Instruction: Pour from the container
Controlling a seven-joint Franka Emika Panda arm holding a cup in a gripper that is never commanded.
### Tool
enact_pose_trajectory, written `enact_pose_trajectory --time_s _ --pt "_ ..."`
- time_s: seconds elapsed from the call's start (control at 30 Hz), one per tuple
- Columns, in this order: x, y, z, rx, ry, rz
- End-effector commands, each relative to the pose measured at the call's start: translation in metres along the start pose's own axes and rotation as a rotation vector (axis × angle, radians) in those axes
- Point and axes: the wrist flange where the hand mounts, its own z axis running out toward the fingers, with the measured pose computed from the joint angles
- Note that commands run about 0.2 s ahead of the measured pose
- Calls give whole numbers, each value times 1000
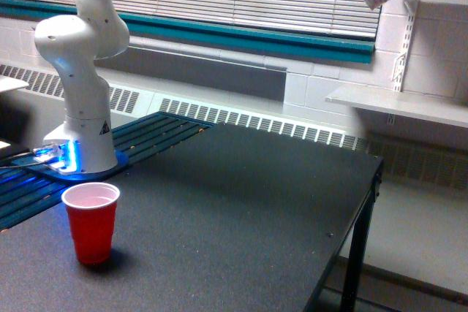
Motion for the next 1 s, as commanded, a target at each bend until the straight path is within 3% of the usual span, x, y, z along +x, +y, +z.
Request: enact_pose_trajectory --time_s 0.03,0.43,1.0 --pt "1 -3 -4 0 9 -1" --pt "-7 14 1 -15 22 9" --pt "-30 77 11 -119 33 11"
